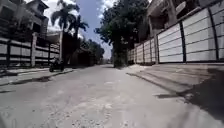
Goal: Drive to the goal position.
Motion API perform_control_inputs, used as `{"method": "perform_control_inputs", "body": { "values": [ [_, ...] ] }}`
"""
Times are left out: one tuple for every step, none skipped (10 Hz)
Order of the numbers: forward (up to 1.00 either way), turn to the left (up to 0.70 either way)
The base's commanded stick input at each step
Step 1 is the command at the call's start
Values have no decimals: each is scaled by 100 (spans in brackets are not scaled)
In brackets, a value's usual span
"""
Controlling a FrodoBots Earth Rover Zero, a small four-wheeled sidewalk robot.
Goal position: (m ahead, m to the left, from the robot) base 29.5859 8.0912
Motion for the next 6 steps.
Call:
{"method": "perform_control_inputs", "body": {
  "values": [
    [98,0],
    [98,0],
    [98,0],
    [98,0],
    [98,0],
    [98,0]
  ]
}}
